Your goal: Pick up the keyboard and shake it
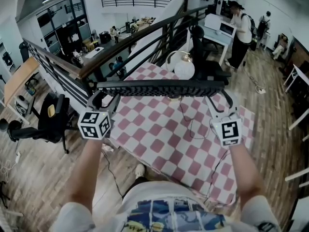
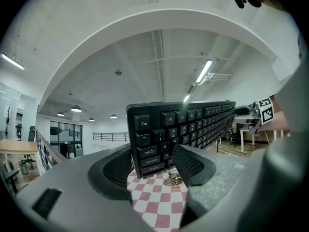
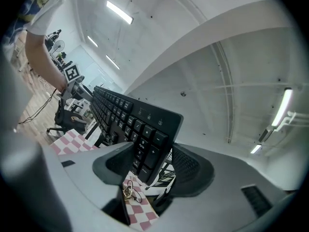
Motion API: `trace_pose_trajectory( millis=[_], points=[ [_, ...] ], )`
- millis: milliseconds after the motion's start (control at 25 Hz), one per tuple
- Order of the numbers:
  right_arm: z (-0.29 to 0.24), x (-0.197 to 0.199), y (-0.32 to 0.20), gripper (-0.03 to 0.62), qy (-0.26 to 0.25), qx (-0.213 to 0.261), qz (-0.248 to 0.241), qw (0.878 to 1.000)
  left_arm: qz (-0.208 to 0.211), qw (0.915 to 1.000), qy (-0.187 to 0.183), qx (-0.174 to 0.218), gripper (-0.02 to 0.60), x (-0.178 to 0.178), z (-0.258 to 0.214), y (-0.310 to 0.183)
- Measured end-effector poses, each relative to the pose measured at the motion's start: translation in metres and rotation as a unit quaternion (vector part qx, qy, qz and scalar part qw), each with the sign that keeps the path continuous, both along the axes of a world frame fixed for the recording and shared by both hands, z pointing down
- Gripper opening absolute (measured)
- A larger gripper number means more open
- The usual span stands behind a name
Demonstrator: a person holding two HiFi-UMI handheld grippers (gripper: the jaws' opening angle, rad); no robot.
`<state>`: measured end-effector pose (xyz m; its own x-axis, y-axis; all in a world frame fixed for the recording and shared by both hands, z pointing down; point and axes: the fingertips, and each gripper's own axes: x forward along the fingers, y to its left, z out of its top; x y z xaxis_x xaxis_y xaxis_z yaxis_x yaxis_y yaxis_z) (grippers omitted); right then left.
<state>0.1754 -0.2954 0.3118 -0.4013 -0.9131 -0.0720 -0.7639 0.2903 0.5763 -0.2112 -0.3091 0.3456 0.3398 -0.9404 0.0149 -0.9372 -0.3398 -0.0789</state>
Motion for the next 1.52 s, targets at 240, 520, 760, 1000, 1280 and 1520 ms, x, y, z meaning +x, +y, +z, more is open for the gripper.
trace_pose_trajectory(
  millis=[240, 520, 760, 1000, 1280, 1520],
  points=[
    [-0.008, 0.007, 0.002, 0.241, 0.002, 0.021, 0.004, 1.0, -0.003, 0.9997, -0.007, 0.022, 0.272, 0.006, -0.013, 0.002],
    [-0.019, 0.006, 0.004, 0.239, 0.011, 0.048, 0.01, 0.999, -0.011, 0.9986, -0.013, 0.05, 0.272, 0.004, -0.031, 0.007],
    [-0.029, 0.007, 0.006, 0.238, 0.008, 0.066, 0.012, 0.998, -0.013, 0.997, -0.014, 0.075, 0.272, 0.004, -0.046, 0.008],
    [-0.042, 0.008, 0.007, 0.238, 0.007, 0.077, 0.011, 0.997, -0.017, 0.9958, -0.017, 0.088, 0.272, 0.005, -0.058, 0.01],
    [-0.054, 0.011, 0.012, 0.238, 0.007, 0.086, 0.009, 0.996, -0.016, 0.9943, -0.019, 0.104, 0.272, 0.007, -0.073, 0.015],
    [-0.063, 0.011, 0.015, 0.236, 0.006, 0.093, 0.011, 0.996, -0.014, 0.9938, -0.017, 0.109, 0.272, 0.009, -0.079, 0.018]
  ],
)
